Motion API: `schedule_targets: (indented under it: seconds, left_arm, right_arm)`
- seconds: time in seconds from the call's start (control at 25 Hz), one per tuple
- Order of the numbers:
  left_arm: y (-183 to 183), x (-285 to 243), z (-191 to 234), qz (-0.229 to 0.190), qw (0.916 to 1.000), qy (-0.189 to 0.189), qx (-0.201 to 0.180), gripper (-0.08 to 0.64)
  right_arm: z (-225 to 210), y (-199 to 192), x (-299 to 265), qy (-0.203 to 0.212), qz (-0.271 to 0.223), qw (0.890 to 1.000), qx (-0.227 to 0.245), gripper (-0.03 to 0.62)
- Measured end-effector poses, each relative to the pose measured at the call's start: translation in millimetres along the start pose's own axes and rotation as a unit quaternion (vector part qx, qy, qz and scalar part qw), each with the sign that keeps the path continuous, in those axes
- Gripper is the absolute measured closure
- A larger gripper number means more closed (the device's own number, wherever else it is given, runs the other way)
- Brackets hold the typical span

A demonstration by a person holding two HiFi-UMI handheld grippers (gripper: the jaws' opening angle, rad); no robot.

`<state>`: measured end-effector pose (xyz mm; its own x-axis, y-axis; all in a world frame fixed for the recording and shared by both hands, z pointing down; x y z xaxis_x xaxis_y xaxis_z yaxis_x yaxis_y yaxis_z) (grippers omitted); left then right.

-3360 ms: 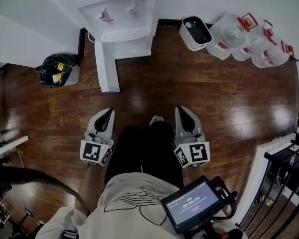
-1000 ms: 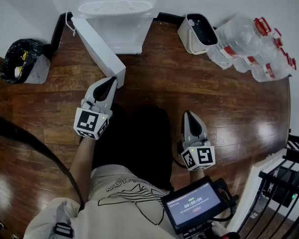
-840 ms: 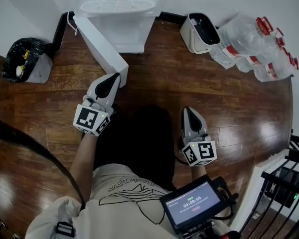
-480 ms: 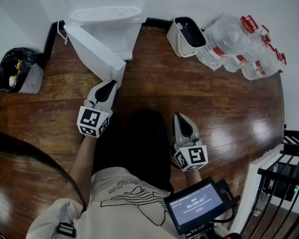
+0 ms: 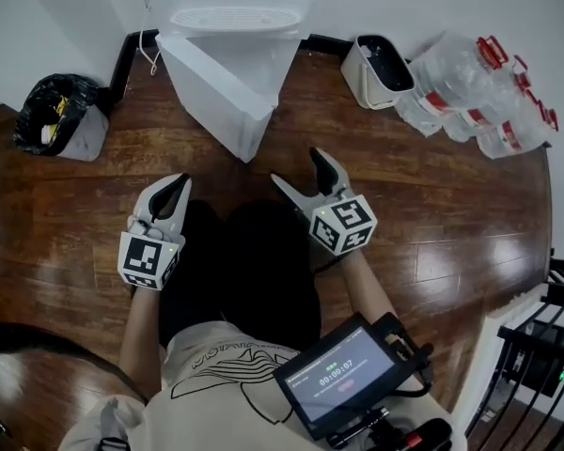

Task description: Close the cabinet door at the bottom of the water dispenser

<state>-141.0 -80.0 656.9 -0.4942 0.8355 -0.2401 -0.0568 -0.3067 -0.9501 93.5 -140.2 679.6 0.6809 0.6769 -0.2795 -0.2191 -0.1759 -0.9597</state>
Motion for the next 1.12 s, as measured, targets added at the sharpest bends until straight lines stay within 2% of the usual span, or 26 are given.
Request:
schedule_targets:
  seconds: [0.04,0.2,0.32,0.36,0.4,0.48,0.76,1.0,1.12]
  left_arm:
    - [-4.2,10.1,6.4,0.01,0.9999,0.009,0.0,0.537]
    - [-22.4,47.4,21.7,0.032,0.9986,0.043,0.007,0.537]
    - [-22.4,60.3,25.6,0.02,0.9984,0.053,0.008,0.537]
    - [-20.4,62.0,26.2,0.014,0.9984,0.054,0.009,0.537]
    - [-18.7,63.4,26.4,0.009,0.9983,0.056,0.011,0.537]
    - [-18.0,66.5,25.5,0.004,0.9981,0.06,0.012,0.537]
    - [-30.3,72.1,28.4,0.017,0.9974,0.07,0.005,0.537]
    - [-26.1,72.8,22.8,0.021,0.9964,0.082,-0.005,0.537]
    - [-27.8,63.1,16.6,0.031,0.9959,0.084,-0.016,0.537]
  right_arm:
    - [3.9,6.7,-17.5,0.018,-0.001,1.0,-0.003,0.158]
    - [17.4,34.5,-56.5,0.039,-0.011,0.997,0.068,0.173]
    - [12.5,45.7,-73.2,0.018,-0.007,0.995,0.094,0.198]
    - [9.0,48.5,-77.1,0.001,-0.004,0.994,0.107,0.282]
    - [6.3,50.6,-79.9,-0.012,-0.003,0.993,0.12,0.418]
    - [1.5,51.5,-83.2,-0.019,-0.003,0.991,0.132,0.414]
    - [-31.6,57.6,-94.9,-0.028,0.037,0.992,0.119,0.41]
    - [-45.8,55.5,-94.7,-0.042,0.033,0.992,0.111,0.408]
    - [-64.9,53.6,-98.4,-0.066,0.03,0.993,0.095,0.417]
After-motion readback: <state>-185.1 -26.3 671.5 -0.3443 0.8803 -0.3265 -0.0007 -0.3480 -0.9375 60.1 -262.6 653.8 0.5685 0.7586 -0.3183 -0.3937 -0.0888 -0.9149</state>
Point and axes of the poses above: the fingertips, and each gripper's own axes: x backward along the fingers, z to its left, y out of its top, the point moved 4 cm from there along x, backward along the fingers, and after that the axes turned 14 degrees about x, right-handed, at the moved point
